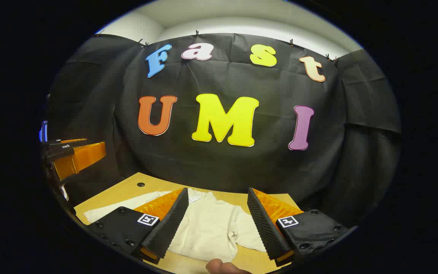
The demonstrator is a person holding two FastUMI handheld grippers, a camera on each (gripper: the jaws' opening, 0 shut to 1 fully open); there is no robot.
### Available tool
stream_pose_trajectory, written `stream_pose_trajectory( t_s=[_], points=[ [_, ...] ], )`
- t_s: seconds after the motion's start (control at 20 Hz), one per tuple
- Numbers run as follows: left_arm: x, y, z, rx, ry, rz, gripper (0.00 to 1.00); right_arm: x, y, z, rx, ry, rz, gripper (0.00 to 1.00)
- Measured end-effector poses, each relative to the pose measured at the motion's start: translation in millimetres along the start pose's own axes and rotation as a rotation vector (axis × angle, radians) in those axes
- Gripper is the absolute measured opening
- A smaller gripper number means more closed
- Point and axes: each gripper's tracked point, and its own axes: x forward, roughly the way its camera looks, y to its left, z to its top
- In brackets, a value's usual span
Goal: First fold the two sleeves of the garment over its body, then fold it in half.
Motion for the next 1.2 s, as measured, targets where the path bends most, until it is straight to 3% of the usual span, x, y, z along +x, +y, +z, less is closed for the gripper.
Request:
stream_pose_trajectory(
  t_s=[0.35,0.6,0.9,1.2],
  points=[
    [0.6,-1.4,-2.6,-0.004,0.013,-0.007,0.96,-2.2,-11.8,-6.1,-0.001,0.007,-0.010,0.98],
    [-0.1,-2.5,-3.1,-0.007,0.020,-0.015,0.96,2.2,-46.3,-20.5,0.030,0.038,-0.069,0.97],
    [-4.1,-7.3,-1.1,-0.054,0.035,-0.063,0.96,16.3,-152.6,-78.2,0.083,0.118,-0.247,0.97],
    [-3.8,-11.8,-3.8,0.004,0.067,-0.031,0.96,18.9,-273.3,-200.8,0.107,0.345,-0.434,0.98]
  ],
)
